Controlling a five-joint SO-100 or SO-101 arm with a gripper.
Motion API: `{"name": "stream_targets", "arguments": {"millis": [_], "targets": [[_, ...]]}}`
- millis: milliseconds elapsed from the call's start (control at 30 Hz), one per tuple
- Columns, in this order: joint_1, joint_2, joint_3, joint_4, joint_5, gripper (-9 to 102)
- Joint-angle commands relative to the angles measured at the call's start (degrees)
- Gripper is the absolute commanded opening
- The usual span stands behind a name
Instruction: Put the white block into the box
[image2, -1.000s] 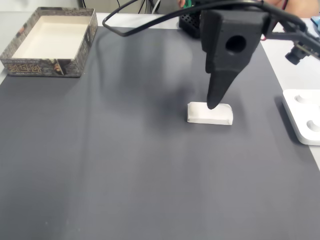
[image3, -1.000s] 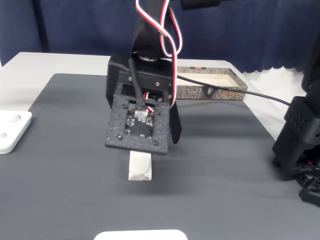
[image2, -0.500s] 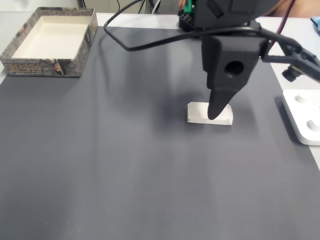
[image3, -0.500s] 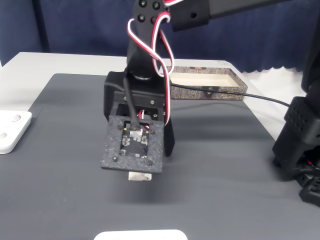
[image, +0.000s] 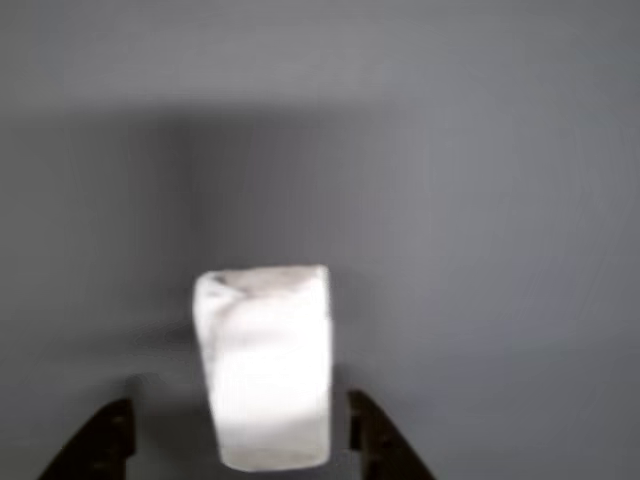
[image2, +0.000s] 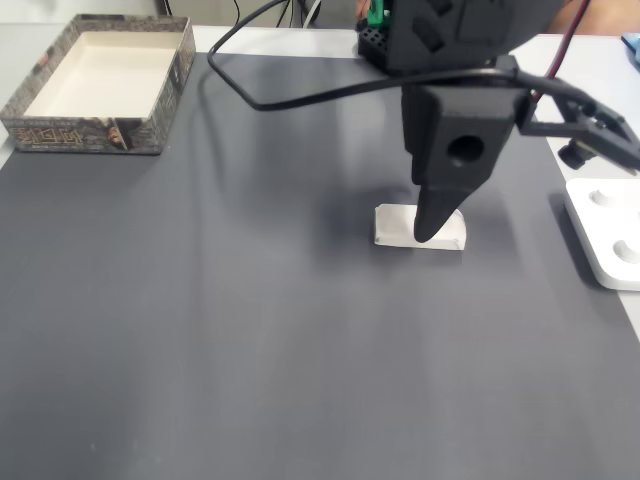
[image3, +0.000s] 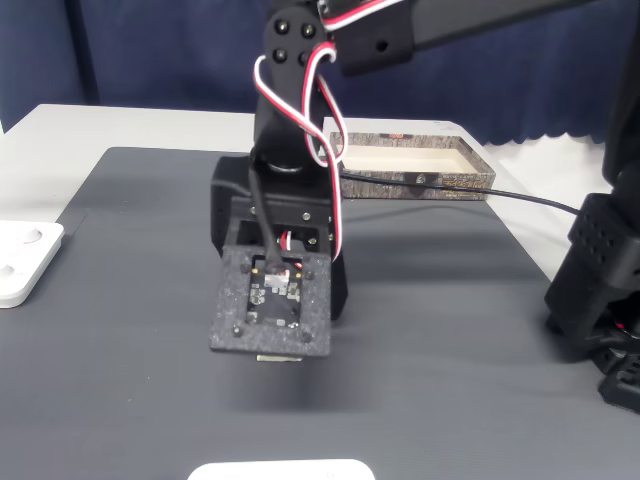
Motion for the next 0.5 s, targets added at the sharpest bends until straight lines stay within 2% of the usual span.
{"name": "stream_targets", "arguments": {"millis": [0, 100, 467], "targets": [[-0.62, 0.26, -0.18, -1.49, 0.70, 36], [-0.79, 0.00, -0.18, -2.46, 0.70, 39], [-0.35, -0.79, 0.70, -3.52, 0.70, 38]]}}
